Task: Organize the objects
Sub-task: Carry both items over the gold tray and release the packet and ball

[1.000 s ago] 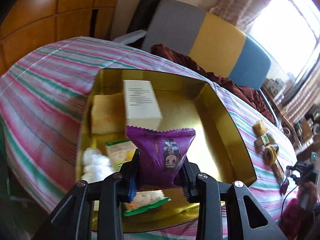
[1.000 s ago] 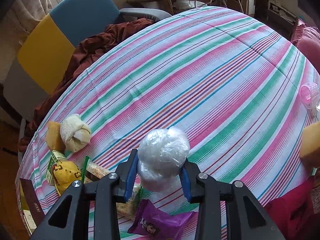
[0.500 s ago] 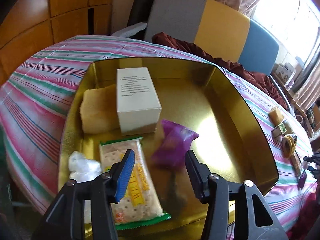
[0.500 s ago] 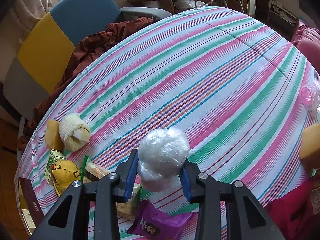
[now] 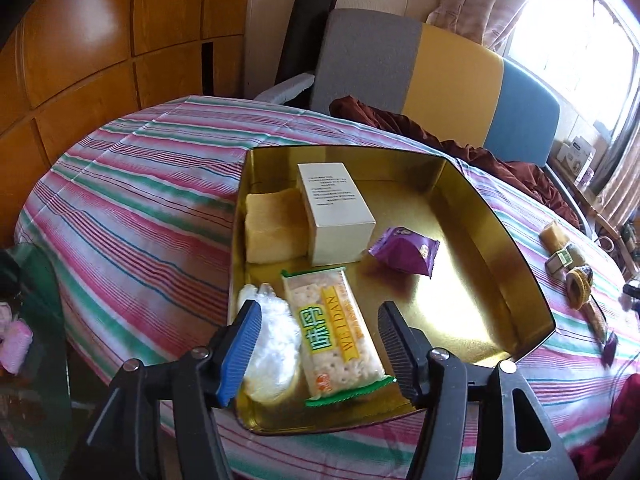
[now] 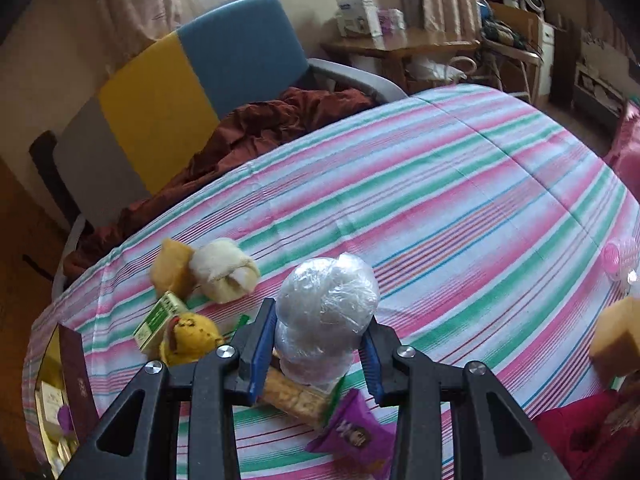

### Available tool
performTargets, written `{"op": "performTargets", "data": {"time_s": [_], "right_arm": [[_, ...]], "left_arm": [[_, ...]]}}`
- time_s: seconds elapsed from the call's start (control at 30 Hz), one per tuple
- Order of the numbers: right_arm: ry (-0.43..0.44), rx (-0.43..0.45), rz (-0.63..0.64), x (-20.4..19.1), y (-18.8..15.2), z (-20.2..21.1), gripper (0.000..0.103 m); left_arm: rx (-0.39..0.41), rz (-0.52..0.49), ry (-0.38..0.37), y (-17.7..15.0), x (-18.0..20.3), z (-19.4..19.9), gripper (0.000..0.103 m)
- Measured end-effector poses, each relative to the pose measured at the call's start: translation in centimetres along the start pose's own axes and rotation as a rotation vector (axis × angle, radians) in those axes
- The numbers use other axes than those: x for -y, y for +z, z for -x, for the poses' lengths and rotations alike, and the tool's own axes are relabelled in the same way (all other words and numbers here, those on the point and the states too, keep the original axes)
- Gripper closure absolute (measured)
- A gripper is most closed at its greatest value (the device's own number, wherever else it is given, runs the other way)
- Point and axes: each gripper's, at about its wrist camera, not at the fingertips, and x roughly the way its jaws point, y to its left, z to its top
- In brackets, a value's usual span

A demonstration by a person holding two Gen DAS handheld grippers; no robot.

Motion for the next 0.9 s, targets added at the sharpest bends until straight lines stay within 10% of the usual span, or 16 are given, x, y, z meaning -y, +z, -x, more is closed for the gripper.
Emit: {"op": "performTargets", "data": {"time_s": [0.5,0.77,0.9], "right_arm": [[0.498,-0.206,0.734,-31.3,-12.4,5.5,0.065],[0.519,-0.385,0.832,-37.7,-19.7,1.2,0.062],[0.552,-0.448,0.849,-38.4,-21.7,0.5,0.044]], "left_arm": [[0.028,0.064,0.008,-0.8,-2.6,1.5,0.036],[0.025,0.095,0.013,-0.6,-3.4,1.4,0.035],[0.019,0.101,0.017,-0.7,-3.4,1.2,0.035]]}}
